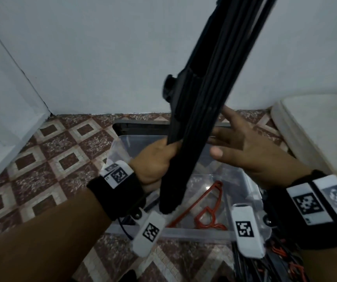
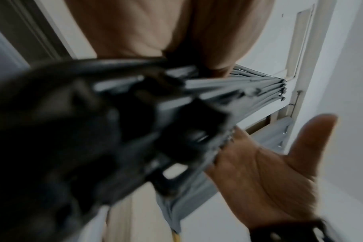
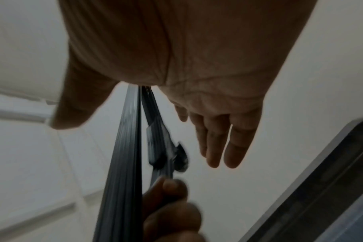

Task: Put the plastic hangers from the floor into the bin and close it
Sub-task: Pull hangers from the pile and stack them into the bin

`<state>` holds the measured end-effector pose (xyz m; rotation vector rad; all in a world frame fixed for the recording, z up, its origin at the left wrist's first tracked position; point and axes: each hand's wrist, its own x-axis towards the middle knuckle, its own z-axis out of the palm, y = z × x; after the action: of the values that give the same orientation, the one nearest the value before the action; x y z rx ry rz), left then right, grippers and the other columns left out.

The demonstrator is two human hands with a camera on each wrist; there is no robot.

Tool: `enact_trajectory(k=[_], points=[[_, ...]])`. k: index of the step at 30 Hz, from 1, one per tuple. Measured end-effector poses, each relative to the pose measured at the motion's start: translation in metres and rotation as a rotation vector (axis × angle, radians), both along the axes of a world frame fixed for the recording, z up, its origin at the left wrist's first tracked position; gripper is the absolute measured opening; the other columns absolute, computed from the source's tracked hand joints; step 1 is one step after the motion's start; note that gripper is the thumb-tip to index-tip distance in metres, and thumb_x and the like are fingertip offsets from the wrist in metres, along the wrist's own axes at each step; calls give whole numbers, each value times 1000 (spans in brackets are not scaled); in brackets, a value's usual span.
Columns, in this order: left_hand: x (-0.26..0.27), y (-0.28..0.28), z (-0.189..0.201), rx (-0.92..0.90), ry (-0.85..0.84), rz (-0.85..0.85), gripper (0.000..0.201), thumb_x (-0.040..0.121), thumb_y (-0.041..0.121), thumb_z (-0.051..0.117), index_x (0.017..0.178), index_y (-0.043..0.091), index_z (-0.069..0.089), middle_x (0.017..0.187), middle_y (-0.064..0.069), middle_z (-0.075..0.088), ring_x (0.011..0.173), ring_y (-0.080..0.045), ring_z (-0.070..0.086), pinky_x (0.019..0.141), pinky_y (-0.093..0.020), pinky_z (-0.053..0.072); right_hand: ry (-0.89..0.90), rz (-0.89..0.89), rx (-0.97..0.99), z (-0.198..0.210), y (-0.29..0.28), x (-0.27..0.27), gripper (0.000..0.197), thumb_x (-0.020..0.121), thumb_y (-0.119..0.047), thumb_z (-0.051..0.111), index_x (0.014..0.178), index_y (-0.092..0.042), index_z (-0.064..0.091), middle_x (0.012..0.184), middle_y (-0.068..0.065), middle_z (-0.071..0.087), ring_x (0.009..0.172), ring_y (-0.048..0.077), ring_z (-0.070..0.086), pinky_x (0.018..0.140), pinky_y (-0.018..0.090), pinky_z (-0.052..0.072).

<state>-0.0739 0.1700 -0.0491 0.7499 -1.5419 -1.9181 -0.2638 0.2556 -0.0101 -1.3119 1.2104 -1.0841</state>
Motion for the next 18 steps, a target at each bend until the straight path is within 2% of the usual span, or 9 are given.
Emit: enact_trajectory(k=[2, 3, 6, 9, 10, 13, 15, 16, 18], points=[[-8, 16, -2, 42, 115, -146, 40, 97, 22, 50, 133, 5, 55, 134, -17, 58, 128, -31, 52, 111, -44, 38, -26, 27, -71, 3, 3, 19, 94, 71, -34, 83, 146, -9, 34, 130, 20, 60, 123, 32, 58, 104, 50, 46], [-11, 21, -4, 33, 115, -180, 41, 96, 21, 49, 135, 8, 54, 135, -14, 58, 128, -28, 52, 111, -42, 39, -13, -3, -91, 4, 5, 26, 86, 69, -36, 84, 138, -4, 44, 126, 18, 63, 120, 29, 60, 102, 48, 48], [-15, 29, -8, 24, 110, -214, 34, 96, 23, 51, 129, 17, 60, 124, -5, 65, 117, -18, 61, 100, -31, 50, -47, -38, -93, 4, 10, 31, 75, 68, -25, 79, 133, -2, 49, 123, 8, 67, 116, 21, 64, 100, 45, 51], [-16, 36, -7, 177, 164, -239, 19, 84, 29, 62, 94, 23, 77, 78, 3, 72, 72, -7, 68, 62, -20, 53, -109, -27, -82, 6, 12, 29, 83, 66, -19, 80, 137, 2, 42, 123, 14, 66, 114, 30, 64, 97, 45, 52], [-17, 37, -8, 187, 158, -230, 16, 80, 30, 63, 85, 23, 77, 71, 5, 70, 65, -6, 66, 57, -18, 51, -116, -37, -93, 6, 12, 28, 87, 64, -21, 85, 135, 4, 42, 121, 17, 66, 113, 32, 64, 95, 44, 54], [-19, 34, -10, 65, 36, -181, 18, 81, 36, 64, 91, 26, 75, 80, 4, 71, 76, -13, 68, 70, -28, 53, -86, -95, -153, 3, 8, 27, 100, 59, -31, 92, 135, 7, 39, 117, 23, 64, 107, 33, 66, 87, 39, 56], [-14, 21, -6, -114, -125, -201, 22, 88, 37, 60, 103, 25, 68, 92, 5, 73, 89, -13, 69, 82, -30, 56, 7, -204, -190, 0, 5, 19, 118, 58, -33, 93, 150, -10, 24, 129, 10, 61, 116, 21, 63, 91, 36, 53], [-10, 13, -4, -211, -241, -220, 23, 91, 36, 58, 108, 22, 64, 96, 5, 73, 92, -12, 70, 86, -31, 56, 127, -265, -224, -2, 3, 11, 128, 56, -38, 93, 155, -25, 12, 136, -8, 57, 121, 8, 59, 94, 36, 51], [5, -3, 3, -471, -510, -157, 23, 93, 35, 61, 109, 19, 62, 95, 0, 72, 88, -15, 69, 87, -38, 55, 461, -349, -248, 0, 5, -6, 136, 55, -48, 89, 150, -50, -8, 124, -45, 49, 109, -19, 53, 87, 26, 47]])
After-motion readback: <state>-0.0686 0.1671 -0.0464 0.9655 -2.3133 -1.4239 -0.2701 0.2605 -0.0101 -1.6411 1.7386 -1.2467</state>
